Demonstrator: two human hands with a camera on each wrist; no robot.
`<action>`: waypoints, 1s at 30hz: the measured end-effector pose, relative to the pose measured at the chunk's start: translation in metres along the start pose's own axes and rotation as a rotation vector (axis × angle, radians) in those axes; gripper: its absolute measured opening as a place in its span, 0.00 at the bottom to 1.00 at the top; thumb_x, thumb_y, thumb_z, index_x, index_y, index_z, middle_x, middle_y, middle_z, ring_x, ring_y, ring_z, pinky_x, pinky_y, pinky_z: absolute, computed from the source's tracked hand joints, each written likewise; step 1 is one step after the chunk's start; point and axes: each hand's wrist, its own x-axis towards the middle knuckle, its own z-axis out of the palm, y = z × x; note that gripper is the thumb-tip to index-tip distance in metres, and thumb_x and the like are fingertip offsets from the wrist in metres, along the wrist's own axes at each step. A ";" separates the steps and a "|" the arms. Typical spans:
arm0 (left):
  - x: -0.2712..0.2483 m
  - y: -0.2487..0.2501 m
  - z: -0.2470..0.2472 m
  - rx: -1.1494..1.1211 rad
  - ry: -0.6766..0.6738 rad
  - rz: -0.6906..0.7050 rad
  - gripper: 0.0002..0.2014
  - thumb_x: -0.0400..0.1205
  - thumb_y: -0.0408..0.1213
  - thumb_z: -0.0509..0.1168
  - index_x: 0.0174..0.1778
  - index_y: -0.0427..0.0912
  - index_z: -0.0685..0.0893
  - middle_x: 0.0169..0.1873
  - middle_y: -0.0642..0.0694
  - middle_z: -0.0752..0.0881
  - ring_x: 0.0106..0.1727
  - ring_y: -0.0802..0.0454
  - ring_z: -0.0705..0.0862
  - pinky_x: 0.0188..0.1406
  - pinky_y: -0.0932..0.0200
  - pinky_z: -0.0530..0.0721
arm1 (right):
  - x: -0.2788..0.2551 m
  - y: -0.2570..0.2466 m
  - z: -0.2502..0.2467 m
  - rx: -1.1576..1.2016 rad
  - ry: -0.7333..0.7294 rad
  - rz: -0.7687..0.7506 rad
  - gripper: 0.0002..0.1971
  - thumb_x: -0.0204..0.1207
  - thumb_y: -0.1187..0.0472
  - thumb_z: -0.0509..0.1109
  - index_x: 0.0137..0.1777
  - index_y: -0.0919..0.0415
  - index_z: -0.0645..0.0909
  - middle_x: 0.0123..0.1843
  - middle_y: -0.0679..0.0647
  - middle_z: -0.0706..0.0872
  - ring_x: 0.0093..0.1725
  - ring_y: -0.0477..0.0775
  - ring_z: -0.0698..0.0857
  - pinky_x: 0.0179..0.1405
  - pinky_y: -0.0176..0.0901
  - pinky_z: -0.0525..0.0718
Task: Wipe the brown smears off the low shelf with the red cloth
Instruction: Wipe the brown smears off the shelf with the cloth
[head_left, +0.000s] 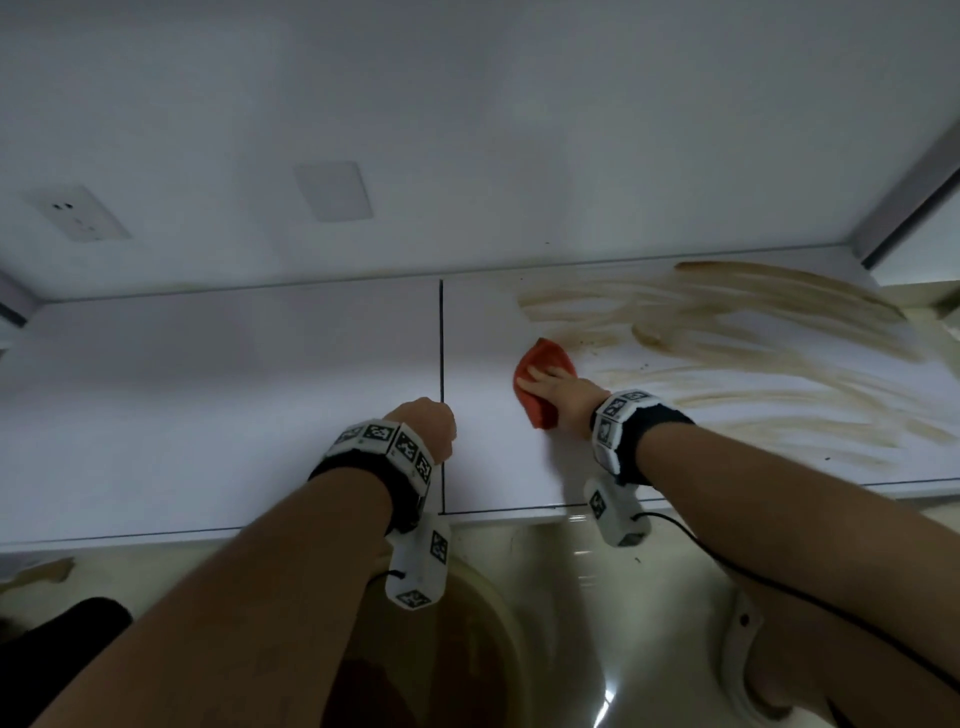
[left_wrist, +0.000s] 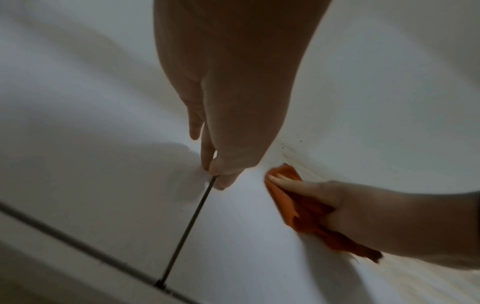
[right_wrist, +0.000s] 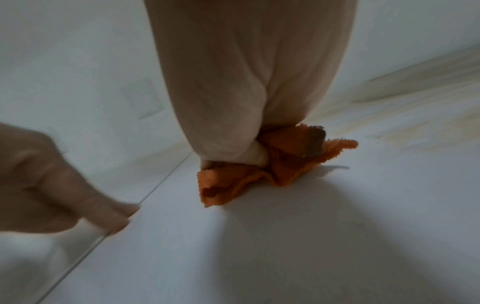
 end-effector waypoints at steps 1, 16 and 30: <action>0.001 0.001 0.000 -0.010 0.000 -0.006 0.18 0.82 0.30 0.55 0.64 0.39 0.84 0.64 0.44 0.83 0.66 0.46 0.81 0.66 0.56 0.79 | -0.004 0.009 0.002 0.022 0.000 0.035 0.40 0.79 0.68 0.63 0.84 0.49 0.45 0.86 0.51 0.43 0.85 0.57 0.47 0.82 0.58 0.55; -0.004 0.015 0.007 0.023 0.007 -0.060 0.18 0.80 0.34 0.58 0.65 0.39 0.82 0.63 0.43 0.83 0.63 0.46 0.83 0.62 0.55 0.82 | -0.006 -0.054 0.031 -0.045 -0.020 -0.143 0.40 0.78 0.62 0.68 0.84 0.46 0.48 0.86 0.47 0.45 0.85 0.56 0.45 0.82 0.63 0.52; -0.004 0.021 0.001 0.046 -0.069 -0.067 0.14 0.82 0.36 0.57 0.56 0.38 0.84 0.66 0.43 0.81 0.62 0.48 0.81 0.61 0.58 0.79 | -0.063 0.018 0.036 0.049 0.011 0.116 0.40 0.78 0.63 0.63 0.84 0.49 0.44 0.86 0.51 0.42 0.85 0.57 0.45 0.83 0.59 0.49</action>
